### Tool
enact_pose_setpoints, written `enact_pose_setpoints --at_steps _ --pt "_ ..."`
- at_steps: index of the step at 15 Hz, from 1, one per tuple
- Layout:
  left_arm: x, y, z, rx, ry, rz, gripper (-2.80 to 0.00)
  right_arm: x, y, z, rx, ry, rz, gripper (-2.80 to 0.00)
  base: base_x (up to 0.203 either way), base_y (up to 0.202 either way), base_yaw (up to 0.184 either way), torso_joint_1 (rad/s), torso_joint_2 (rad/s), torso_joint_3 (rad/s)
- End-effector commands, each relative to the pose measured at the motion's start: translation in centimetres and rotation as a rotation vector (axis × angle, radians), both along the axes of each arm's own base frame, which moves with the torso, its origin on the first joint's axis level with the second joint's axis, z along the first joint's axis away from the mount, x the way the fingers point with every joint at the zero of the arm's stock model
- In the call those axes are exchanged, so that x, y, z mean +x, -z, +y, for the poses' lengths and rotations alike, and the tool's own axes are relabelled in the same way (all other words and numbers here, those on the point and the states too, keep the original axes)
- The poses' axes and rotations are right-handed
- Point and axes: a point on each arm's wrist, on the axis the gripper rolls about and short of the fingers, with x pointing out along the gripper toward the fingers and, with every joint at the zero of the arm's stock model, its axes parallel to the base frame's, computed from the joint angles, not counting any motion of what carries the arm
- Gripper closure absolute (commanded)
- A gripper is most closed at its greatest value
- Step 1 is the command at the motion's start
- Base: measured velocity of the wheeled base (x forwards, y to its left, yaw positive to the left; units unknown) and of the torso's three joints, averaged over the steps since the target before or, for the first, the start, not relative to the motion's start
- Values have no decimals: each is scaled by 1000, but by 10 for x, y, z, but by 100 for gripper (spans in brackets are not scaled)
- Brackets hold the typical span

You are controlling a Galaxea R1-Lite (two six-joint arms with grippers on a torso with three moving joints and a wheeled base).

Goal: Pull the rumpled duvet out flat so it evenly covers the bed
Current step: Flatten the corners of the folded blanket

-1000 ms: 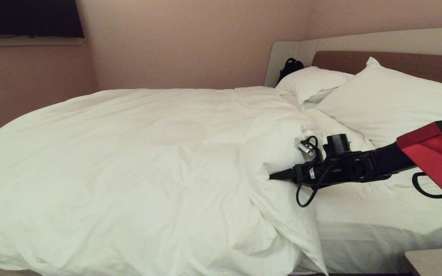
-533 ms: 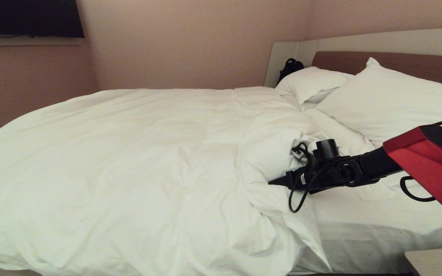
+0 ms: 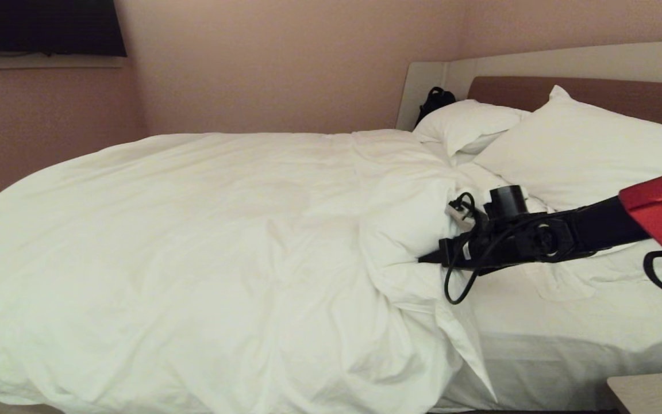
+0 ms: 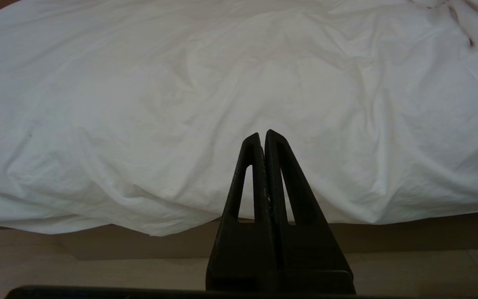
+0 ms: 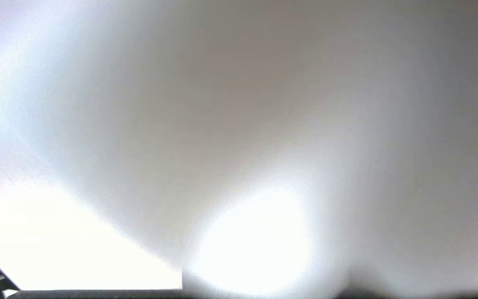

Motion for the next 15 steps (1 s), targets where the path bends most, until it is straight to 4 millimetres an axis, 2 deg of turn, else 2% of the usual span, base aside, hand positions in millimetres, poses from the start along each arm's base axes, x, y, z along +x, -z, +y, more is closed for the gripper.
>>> enact_pose_setpoints --at_steps 1,4,9,15 --pt "0 0 0 -1 0 0 0 -20 -40 -4 10 -3 -36 0 0 0 0 0 0 0" --pt "0 0 0 0 0 0 0 -49 -81 -10 13 -1 -50 0 0 0 0 0 0 0" --pt "0 0 0 1 0 0 0 -90 -125 -20 -55 96 -88 0 0 0 0 0 0 0" --pt "0 0 0 -1 0 0 0 -115 -142 -15 -114 140 -101 0 0 0 0 0 0 0"
